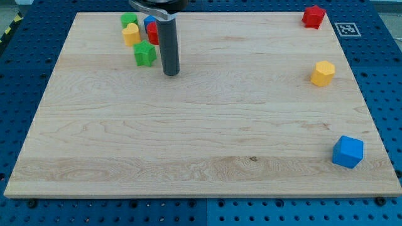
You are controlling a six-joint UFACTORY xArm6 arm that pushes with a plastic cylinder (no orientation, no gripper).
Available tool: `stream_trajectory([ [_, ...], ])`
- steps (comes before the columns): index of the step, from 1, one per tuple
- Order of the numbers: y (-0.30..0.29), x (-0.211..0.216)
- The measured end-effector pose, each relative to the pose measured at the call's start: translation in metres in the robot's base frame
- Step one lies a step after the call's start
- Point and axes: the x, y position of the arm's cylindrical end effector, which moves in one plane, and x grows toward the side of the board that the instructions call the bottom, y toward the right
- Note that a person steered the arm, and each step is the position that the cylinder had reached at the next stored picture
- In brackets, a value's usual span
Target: Move your arm to the bottom right
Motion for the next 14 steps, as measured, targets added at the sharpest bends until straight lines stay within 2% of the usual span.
stream_trajectory([
  [3, -0.088, -0.035],
  [4, -0.087, -0.035],
  [5, -0.05, 0.017],
  [6, -0.04, 0.036],
  [14, 0.004, 0.036],
])
